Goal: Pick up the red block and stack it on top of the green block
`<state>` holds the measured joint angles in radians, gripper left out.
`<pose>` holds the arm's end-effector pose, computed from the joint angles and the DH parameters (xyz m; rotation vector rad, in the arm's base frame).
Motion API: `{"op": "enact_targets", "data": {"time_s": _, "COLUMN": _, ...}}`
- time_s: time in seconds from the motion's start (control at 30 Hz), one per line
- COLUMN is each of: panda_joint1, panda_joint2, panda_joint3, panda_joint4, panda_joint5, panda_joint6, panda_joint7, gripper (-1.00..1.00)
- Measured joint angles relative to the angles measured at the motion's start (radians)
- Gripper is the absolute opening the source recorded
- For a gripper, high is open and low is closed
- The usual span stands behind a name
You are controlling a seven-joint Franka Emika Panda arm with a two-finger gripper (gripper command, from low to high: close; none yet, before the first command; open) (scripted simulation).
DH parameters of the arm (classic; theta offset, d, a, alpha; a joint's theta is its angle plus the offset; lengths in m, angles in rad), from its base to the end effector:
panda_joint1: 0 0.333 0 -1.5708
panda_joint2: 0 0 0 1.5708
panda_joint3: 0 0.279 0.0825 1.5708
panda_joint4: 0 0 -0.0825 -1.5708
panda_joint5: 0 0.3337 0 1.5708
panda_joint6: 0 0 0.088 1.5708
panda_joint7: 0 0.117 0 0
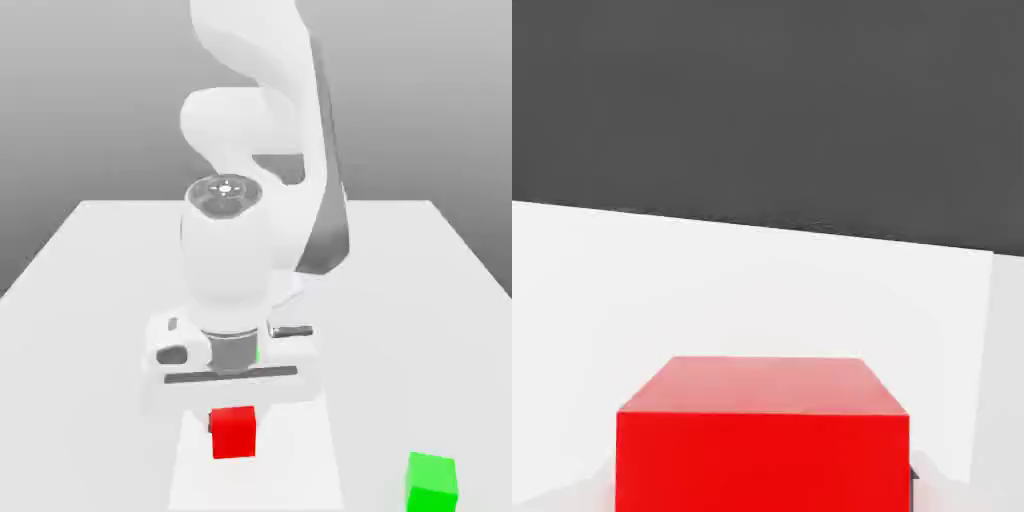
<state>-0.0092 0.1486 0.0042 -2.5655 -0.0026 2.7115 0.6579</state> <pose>0.4240 -0.0020 0.2100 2.9706 -1.0185 -0.0036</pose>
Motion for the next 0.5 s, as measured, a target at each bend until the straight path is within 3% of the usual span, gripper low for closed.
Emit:
{"op": "enact_targets", "data": {"time_s": 0.27, "panda_joint1": 0.219, "panda_joint2": 0.059, "panda_joint3": 0.139, "panda_joint4": 0.207, "panda_joint5": -0.05, "panda_joint6": -0.149, "panda_joint7": 0.286, "gripper": -1.0}}
{"op": "enact_targets", "data": {"time_s": 0.4, "panda_joint1": 0.264, "panda_joint2": 0.177, "panda_joint3": 0.129, "panda_joint4": 0.236, "panda_joint5": -0.086, "panda_joint6": -0.061, "panda_joint7": 0.341, "gripper": -1.0}}
{"op": "enact_targets", "data": {"time_s": 0.43, "panda_joint1": 0.27, "panda_joint2": 0.204, "panda_joint3": 0.123, "panda_joint4": 0.239, "panda_joint5": -0.094, "panda_joint6": -0.036, "panda_joint7": 0.348, "gripper": 1.0}}
{"op": "enact_targets", "data": {"time_s": 0.5, "panda_joint1": 0.27, "panda_joint2": 0.204, "panda_joint3": 0.123, "panda_joint4": 0.239, "panda_joint5": -0.094, "panda_joint6": -0.036, "panda_joint7": 0.348, "gripper": 1.0}}
